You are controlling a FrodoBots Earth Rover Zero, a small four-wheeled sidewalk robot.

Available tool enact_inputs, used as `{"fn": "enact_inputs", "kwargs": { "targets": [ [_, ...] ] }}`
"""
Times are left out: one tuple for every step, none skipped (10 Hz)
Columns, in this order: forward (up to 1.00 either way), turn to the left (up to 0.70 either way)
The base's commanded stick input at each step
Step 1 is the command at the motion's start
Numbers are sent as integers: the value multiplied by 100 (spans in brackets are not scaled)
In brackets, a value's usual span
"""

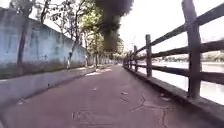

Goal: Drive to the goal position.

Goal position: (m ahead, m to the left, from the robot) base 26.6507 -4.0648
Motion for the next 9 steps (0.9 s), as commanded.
{"fn": "enact_inputs", "kwargs": {
  "targets": [
    [100,1],
    [100,1],
    [100,1],
    [100,1],
    [100,1],
    [100,1],
    [100,1],
    [100,1],
    [100,1]
  ]
}}
